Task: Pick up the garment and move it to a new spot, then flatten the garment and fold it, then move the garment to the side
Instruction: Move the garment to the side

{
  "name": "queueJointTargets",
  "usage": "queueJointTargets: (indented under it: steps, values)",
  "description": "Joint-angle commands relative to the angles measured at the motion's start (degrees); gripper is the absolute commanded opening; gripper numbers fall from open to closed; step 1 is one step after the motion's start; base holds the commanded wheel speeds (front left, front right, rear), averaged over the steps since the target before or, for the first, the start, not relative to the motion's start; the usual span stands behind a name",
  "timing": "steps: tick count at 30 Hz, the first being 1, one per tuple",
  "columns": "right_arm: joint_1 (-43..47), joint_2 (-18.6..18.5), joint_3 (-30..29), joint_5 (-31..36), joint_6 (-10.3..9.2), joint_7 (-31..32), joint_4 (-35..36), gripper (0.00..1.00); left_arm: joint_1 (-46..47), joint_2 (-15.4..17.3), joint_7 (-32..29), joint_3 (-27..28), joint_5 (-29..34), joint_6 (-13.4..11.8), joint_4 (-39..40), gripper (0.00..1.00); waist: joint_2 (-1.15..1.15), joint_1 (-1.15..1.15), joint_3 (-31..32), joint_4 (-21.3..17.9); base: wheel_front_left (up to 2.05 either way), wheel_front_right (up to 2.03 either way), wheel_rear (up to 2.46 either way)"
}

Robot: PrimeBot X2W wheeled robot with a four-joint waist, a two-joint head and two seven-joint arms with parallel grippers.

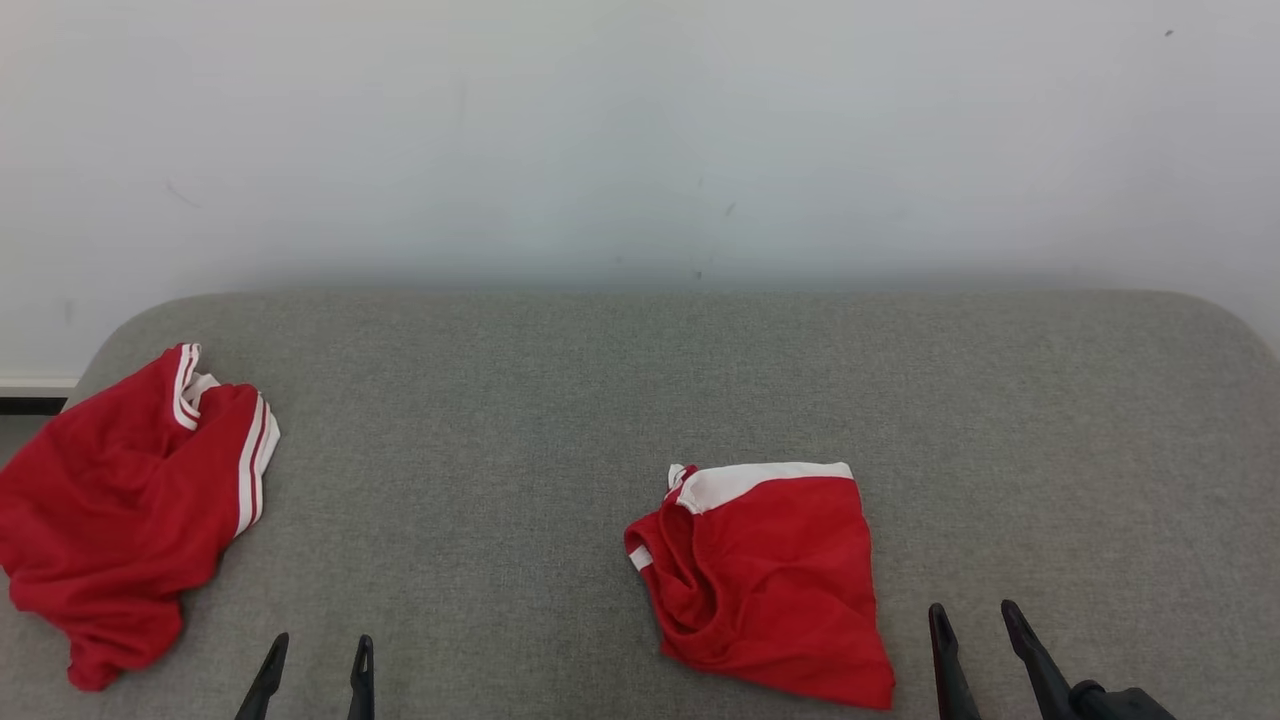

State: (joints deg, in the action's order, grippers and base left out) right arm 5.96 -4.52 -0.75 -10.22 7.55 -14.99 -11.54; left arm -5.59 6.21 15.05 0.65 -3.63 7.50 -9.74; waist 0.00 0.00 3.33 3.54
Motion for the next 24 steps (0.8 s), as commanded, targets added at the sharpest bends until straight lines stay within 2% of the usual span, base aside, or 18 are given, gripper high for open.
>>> queueJointTargets:
  steps: [1, 8, 14, 19, 24]
  values:
    - [0.28, 0.07, -0.06, 0.21, -0.14, -0.27, -0.13, 1.0, 0.05, -0.04, 0.19, 0.05, -0.33, -0.1, -0.02, 1.0, 0.0, 0.0, -0.01, 0.08, 0.0, 0.0, 0.0]
    - [-1.28, 0.41, 0.42, 0.13, -0.14, -0.27, -1.12, 1.0, -0.02, -0.31, 0.19, 0.27, -0.02, -0.1, -0.13, 1.0, 0.0, 0.0, 0.07, 0.44, 0.0, 0.0, 0.0]
    - [-7.29, -2.1, 3.99, -0.01, -0.14, -0.27, -3.89, 1.0, 0.26, -0.68, 0.19, 0.57, 0.35, -0.14, -0.48, 1.0, 0.0, 0.0, -0.1, 0.68, 0.0, 0.0, 0.0]
    - [-13.0, -3.48, 5.66, -0.56, -0.14, -0.18, -9.44, 1.0, 0.33, -1.1, 0.19, 0.04, 0.8, -0.4, -0.14, 1.0, 0.0, 0.0, -0.36, 1.37, 0.0, 0.0, 0.0]
    - [-19.73, -4.56, 7.15, -0.85, -0.14, 0.06, -18.96, 1.0, 1.1, -0.98, 0.19, -0.03, 0.41, -0.32, -0.61, 1.0, 0.0, 0.0, -1.11, 2.48, 0.0, 0.0, 0.0]
